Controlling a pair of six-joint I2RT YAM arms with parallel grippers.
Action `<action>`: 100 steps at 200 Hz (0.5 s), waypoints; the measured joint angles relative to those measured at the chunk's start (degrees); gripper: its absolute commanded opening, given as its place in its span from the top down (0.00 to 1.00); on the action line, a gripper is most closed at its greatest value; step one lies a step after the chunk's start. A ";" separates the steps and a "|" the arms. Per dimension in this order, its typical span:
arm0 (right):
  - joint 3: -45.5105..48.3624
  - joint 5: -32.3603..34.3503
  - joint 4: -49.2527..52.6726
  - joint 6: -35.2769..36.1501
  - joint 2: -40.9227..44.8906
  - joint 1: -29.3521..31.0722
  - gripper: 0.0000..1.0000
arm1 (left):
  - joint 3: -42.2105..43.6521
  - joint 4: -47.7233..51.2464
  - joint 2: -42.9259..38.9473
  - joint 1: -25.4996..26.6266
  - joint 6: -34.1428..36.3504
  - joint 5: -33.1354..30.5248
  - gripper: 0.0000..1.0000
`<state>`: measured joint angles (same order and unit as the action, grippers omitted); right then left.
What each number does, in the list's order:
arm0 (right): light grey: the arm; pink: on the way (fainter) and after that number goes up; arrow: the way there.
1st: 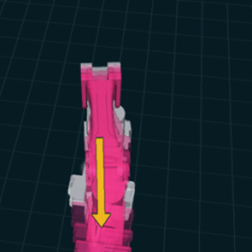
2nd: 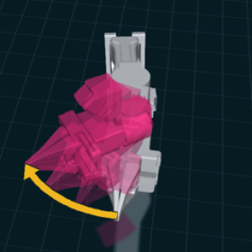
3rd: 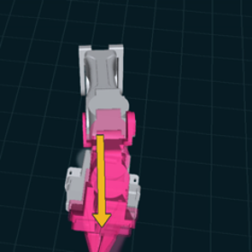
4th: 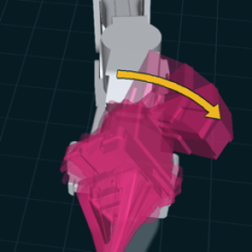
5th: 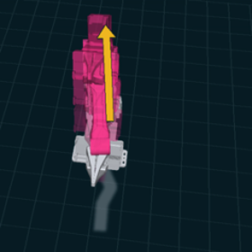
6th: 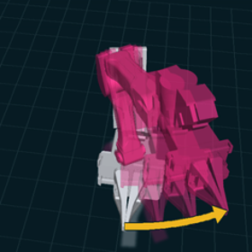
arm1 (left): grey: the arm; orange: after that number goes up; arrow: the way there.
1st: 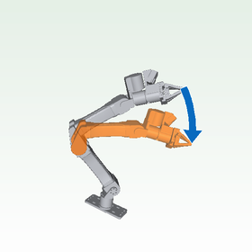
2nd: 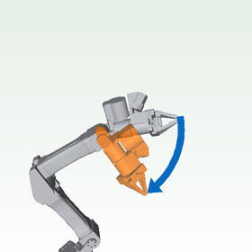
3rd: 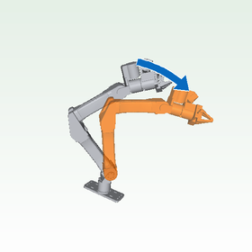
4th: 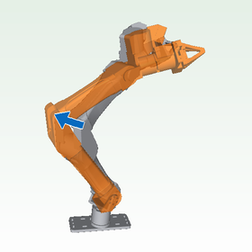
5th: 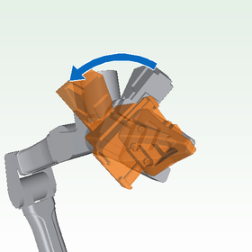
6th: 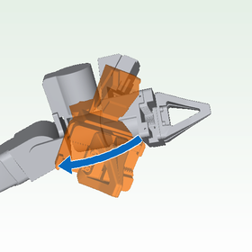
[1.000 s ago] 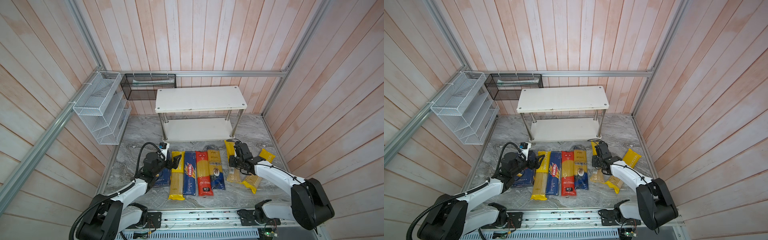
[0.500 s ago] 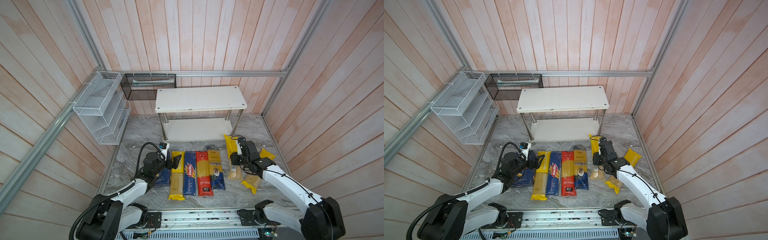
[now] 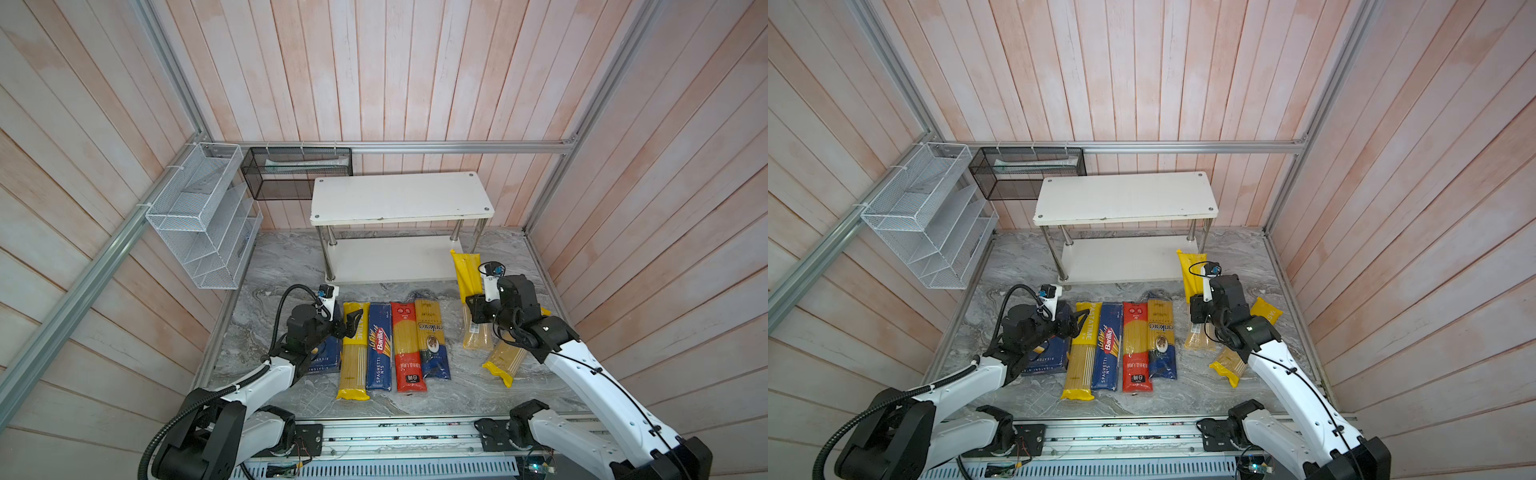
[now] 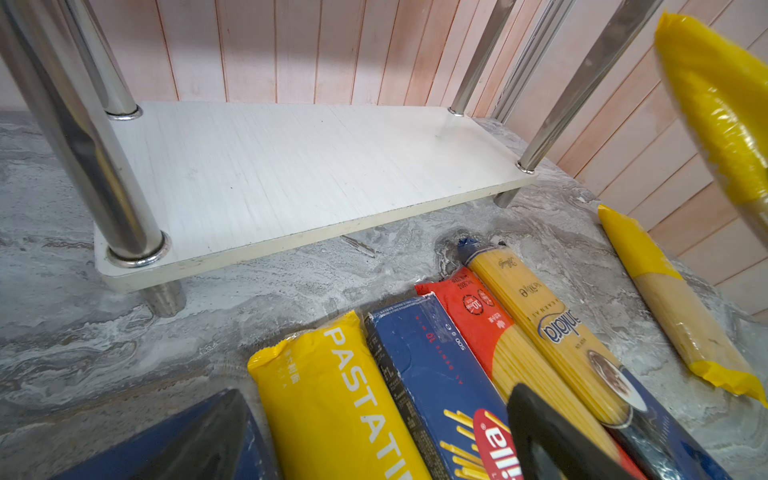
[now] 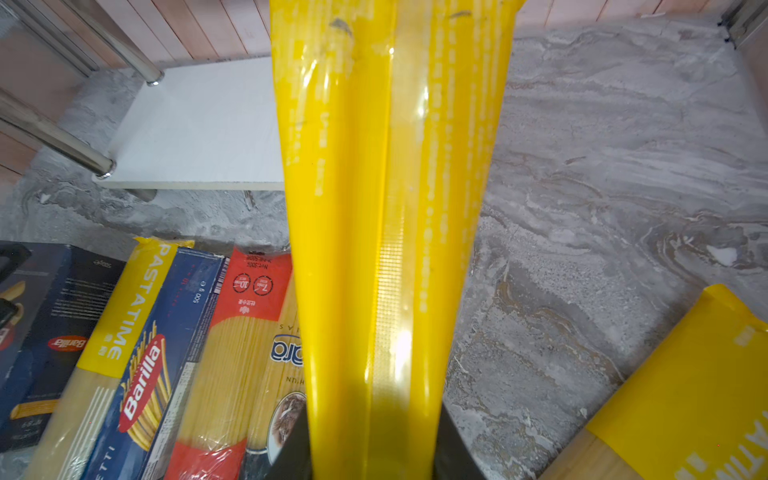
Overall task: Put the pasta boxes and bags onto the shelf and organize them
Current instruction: 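Lift the yellow-capped bag upright and carry it toward the shelf top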
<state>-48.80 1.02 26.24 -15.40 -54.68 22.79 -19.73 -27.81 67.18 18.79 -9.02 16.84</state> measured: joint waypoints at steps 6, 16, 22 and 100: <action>-0.79 -0.04 0.35 0.20 0.31 0.00 0.84 | 0.00 0.00 0.00 0.02 0.00 0.00 0.00; -1.97 -0.02 0.83 0.46 0.61 0.00 0.84 | 0.00 0.00 0.00 0.04 0.00 0.00 0.01; -2.56 -0.02 0.98 0.59 0.76 0.00 0.84 | 0.00 0.00 0.00 0.04 0.00 0.00 0.00; -9.84 0.66 2.86 2.56 0.94 0.00 0.85 | 0.00 0.00 0.00 0.04 0.20 0.00 0.00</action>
<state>-58.63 1.67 29.10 -12.84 -53.74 22.79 -19.73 -27.81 67.18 18.83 -8.82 16.84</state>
